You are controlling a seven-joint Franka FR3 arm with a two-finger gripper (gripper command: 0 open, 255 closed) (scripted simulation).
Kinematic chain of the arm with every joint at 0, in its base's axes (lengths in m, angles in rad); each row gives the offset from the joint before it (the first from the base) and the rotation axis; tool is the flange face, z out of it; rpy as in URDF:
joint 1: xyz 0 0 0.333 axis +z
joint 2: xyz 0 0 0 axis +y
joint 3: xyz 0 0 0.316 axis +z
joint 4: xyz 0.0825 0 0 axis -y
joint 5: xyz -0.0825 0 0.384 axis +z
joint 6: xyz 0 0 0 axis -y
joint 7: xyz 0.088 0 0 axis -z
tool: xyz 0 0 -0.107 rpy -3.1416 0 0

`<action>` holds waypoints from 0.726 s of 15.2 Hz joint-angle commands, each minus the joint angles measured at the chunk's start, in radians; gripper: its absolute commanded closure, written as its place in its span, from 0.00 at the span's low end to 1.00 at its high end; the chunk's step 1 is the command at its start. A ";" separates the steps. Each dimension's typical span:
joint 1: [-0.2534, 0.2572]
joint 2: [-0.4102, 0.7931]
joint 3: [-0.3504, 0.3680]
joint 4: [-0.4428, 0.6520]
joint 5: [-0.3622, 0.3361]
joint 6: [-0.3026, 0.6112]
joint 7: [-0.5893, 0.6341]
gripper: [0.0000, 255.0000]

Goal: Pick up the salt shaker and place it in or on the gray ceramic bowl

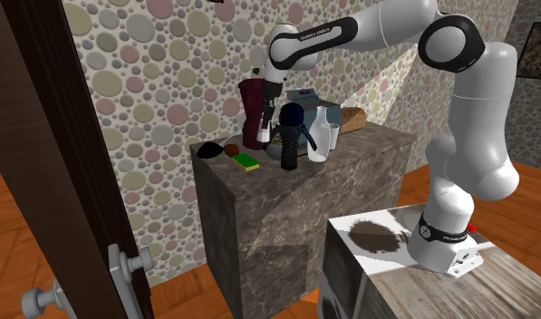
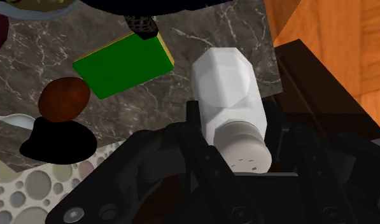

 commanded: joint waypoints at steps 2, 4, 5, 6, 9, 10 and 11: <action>-0.045 0.032 -0.022 0.049 0.031 -0.035 -0.067 1.00; -0.083 0.061 -0.035 0.086 0.058 -0.059 -0.121 1.00; -0.104 0.077 -0.042 0.106 0.072 -0.072 -0.147 1.00; -0.125 0.094 -0.047 0.128 0.087 -0.085 -0.173 1.00; -0.196 0.153 -0.060 0.204 0.134 -0.130 -0.249 1.00; -0.221 0.175 -0.063 0.233 0.150 -0.146 -0.274 1.00; -0.248 0.197 -0.065 0.263 0.166 -0.164 -0.297 1.00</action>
